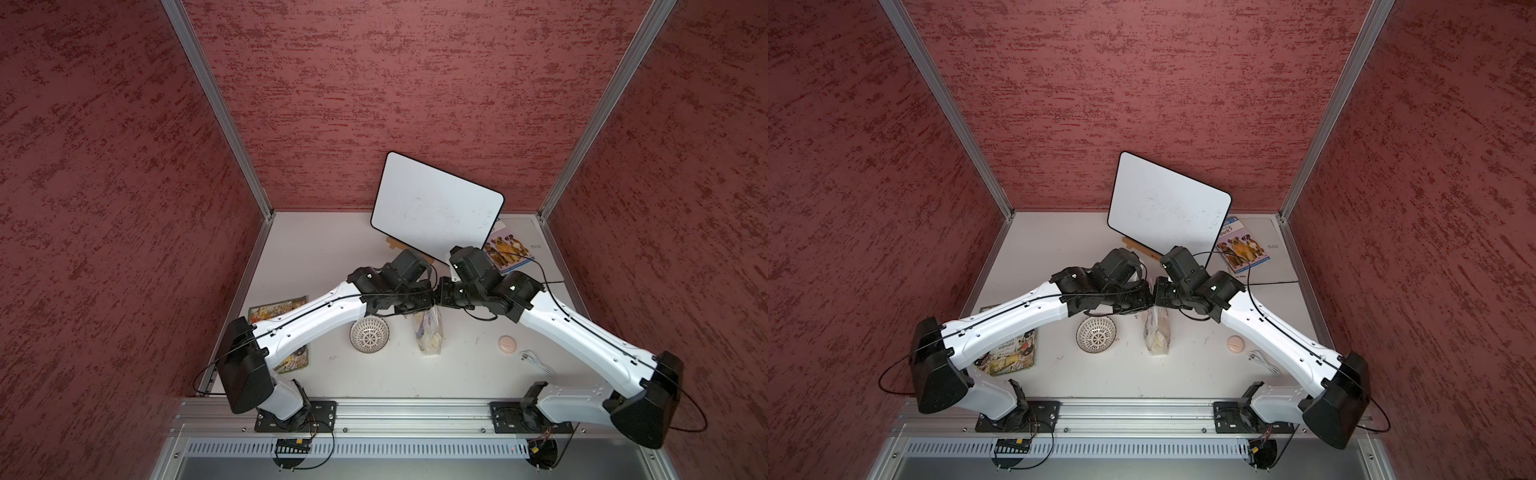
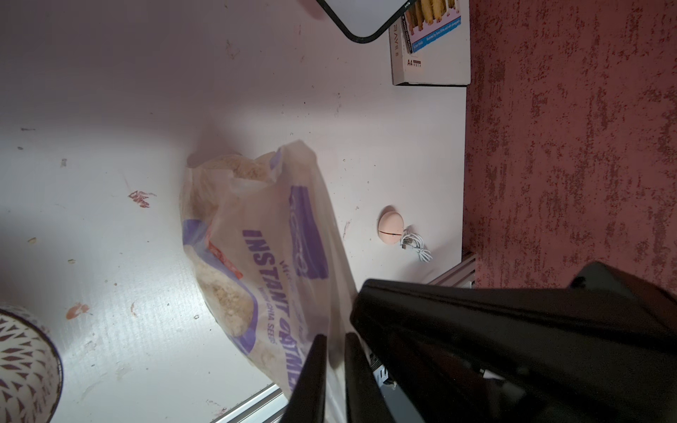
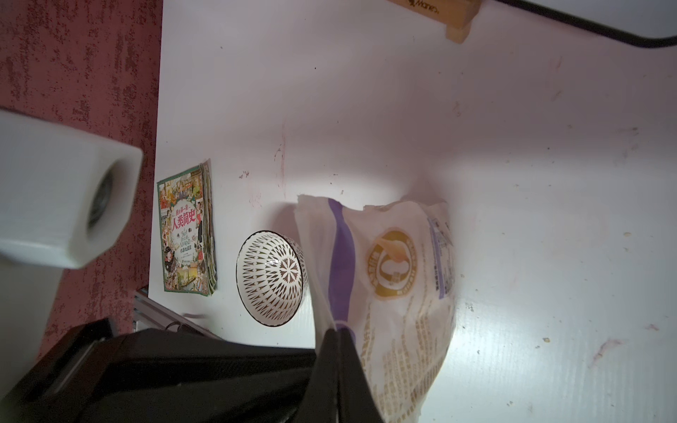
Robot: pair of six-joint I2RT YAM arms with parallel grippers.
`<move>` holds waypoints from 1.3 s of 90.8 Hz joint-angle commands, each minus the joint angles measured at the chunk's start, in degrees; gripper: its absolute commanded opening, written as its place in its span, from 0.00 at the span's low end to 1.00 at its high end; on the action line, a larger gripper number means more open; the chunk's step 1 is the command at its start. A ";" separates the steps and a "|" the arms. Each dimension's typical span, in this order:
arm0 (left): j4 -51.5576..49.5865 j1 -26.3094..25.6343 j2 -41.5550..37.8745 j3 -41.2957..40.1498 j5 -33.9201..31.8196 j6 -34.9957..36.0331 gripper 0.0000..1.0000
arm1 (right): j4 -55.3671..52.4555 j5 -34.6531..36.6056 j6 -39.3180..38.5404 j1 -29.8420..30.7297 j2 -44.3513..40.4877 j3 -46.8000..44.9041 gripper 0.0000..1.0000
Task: Pour the oats into the breakfast bowl
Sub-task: Open the oats bag at the center of the board.
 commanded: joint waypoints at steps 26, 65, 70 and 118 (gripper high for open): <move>-2.10 0.33 -0.09 0.26 -2.16 -2.01 0.00 | 1.33 0.68 3.13 0.61 -3.22 -2.87 0.00; -5.87 2.18 -7.08 -3.33 -5.26 -4.22 0.00 | -1.87 7.10 5.67 0.09 -6.62 -4.44 0.00; -6.56 2.17 -7.53 -3.11 -5.09 -4.34 0.00 | -1.79 7.23 5.86 0.04 -6.76 -4.65 0.00; -6.35 1.51 -4.95 -0.66 -0.63 -3.74 0.00 | -3.36 -1.19 3.27 0.76 -2.77 1.71 0.26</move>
